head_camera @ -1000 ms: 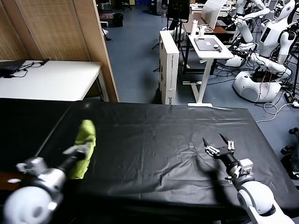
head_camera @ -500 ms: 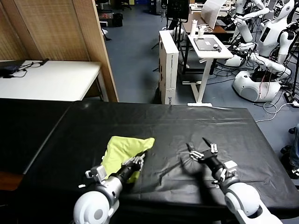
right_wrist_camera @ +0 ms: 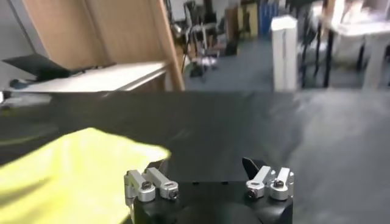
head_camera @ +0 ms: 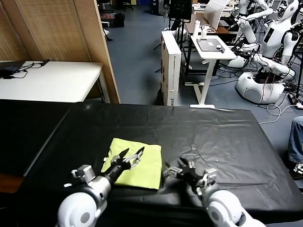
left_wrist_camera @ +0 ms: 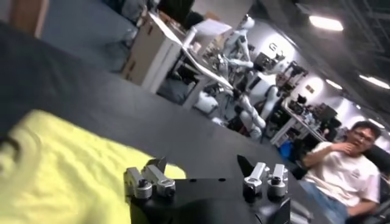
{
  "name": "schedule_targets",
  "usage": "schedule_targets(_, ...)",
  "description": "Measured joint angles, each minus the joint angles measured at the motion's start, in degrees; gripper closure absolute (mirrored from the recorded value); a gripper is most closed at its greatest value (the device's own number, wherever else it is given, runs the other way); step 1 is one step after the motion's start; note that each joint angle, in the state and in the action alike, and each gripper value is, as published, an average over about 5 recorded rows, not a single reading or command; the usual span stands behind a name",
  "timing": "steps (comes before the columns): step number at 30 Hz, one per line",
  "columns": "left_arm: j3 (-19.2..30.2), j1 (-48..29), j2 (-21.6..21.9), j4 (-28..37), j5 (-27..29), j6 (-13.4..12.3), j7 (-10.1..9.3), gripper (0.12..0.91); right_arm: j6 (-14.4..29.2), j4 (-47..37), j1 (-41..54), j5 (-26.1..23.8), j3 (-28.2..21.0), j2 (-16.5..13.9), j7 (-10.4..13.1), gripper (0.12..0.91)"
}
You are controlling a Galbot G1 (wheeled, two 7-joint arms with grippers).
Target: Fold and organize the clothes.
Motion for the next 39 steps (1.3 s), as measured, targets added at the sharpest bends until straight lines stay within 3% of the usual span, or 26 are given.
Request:
schedule_targets(4, -1.2, 1.1, 0.7, -0.2, 1.1, -0.5, 0.17, 0.123, -0.8, -0.5, 0.8, -0.2, -3.6, 1.9, 2.0, 0.118)
schedule_targets(7, -1.6, 1.8, 0.7, -0.2, 1.9, -0.7, 0.29, 0.123, -0.9, -1.0, 1.2, -0.7, -5.4, 3.0, 2.3, 0.120)
schedule_targets(10, -1.9, 2.3, 0.8, -0.2, 2.2, -0.9, 0.33, 0.123, -0.9, -1.2, 1.3, -0.9, -6.2, 3.5, 2.3, 0.170)
schedule_targets(13, -2.3, 2.7, 0.9, -0.3, 2.5, -1.0, 0.34, 0.123, -1.0, -1.2, 1.2, -0.9, -6.4, 3.5, 2.3, 0.316)
schedule_targets(20, -2.6, 3.3, 0.8, -0.4, 3.1, -1.2, 0.35, 0.123, -1.2, -0.7, 0.7, -1.7, -6.1, 3.2, 2.0, 0.763)
schedule_targets(23, -2.6, 3.3, 0.7, -0.4, 3.2, -1.3, 0.36, 0.123, -1.3, -0.1, 0.5, -2.3, -5.5, 2.7, 1.9, 0.875)
schedule_targets(31, -3.1, 2.9, 0.4, 0.2, 3.5, -1.4, 0.37, 0.123, -4.1, 1.8, -0.1, -6.2, 0.1, -0.1, 2.6, 0.885)
schedule_targets(39, -3.3, 2.3, -0.2, 1.4, 4.2, -2.2, 0.35, 0.123, -7.6, 2.2, -1.0, -6.8, 6.4, -3.7, 2.6, 0.885)
